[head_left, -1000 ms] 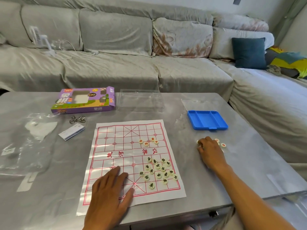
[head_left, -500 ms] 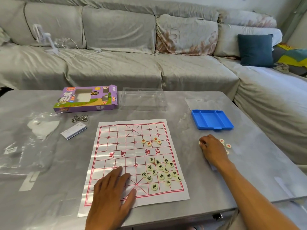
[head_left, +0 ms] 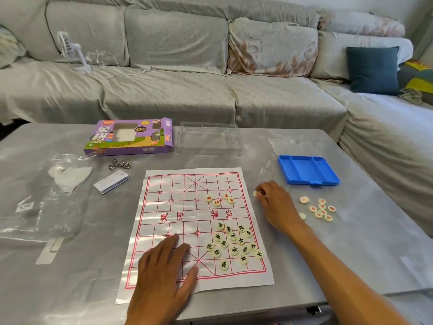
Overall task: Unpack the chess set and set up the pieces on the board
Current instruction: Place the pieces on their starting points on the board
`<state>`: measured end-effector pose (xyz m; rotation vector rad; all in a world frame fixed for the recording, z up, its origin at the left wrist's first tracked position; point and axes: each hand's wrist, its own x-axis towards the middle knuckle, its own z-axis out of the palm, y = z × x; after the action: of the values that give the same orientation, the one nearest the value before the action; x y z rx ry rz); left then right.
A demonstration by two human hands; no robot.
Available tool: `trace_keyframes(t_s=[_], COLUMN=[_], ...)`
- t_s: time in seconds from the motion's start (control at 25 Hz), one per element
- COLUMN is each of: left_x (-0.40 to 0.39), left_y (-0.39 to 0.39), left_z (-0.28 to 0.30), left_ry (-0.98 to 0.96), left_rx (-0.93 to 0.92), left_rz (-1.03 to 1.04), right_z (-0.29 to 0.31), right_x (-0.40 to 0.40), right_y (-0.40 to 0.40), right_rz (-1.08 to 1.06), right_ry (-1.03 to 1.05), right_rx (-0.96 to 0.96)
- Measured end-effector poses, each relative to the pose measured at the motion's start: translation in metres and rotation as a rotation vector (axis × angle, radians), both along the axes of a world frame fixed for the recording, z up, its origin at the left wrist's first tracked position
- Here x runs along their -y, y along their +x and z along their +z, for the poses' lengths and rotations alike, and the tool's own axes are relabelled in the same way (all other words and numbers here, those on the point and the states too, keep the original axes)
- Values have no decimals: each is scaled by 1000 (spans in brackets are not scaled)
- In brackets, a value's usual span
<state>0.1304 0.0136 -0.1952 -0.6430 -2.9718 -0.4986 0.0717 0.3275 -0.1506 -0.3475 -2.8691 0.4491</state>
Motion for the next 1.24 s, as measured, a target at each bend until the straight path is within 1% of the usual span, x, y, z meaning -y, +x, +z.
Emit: trace_keyframes(t_s=[0.12, 0.24, 0.28, 0.36, 0.44, 0.52, 0.56, 0.64, 0.76, 0.96, 1.12, 1.16, 1.24], left_x=[0, 1, 1, 1, 1, 1, 1, 2, 2, 2, 3, 3, 1], left_y=[-2, -4, -4, -3, -2, -3, -3, -2, 0, 0, -1, -1, -1], left_z=[-2, -5, -6, -6, -6, -6, -6, -6, -6, -2, -3, -2, -1], left_ry=[-18, -4, 3, 20, 24, 11, 7, 1, -5, -16, -29, -35, -36], left_rx=[-3, -27, -41, -61, -68, -59, -47, -30, -21, -16, -20, -22, -11], left_rz=[-3, -1, -5, -11, -5, -5, -7, -4, -1, -17, -21, -19, -18], right_z=[-5, -13, -11, -3, 3, 7, 7, 1, -2, -4, -2, -2, -5], right_x=[34, 45, 42, 26, -6, -42, -55, -71, -71, -66, -87, -92, -97], right_y=[-33, -48, -44, -24, 5, 38, 50, 61, 61, 56, 57, 57, 56], right_rz=[24, 47, 55, 0, -135, -260, -281, -239, -184, -223, -406, -415, -356], right_ry=[-26, -55, -56, -16, 64, 100, 80, -7, -57, -204, -113, -86, -21], right_rx=[3, 111, 118, 64, 23, 127, 198, 269, 209, 113, 30, 50, 145])
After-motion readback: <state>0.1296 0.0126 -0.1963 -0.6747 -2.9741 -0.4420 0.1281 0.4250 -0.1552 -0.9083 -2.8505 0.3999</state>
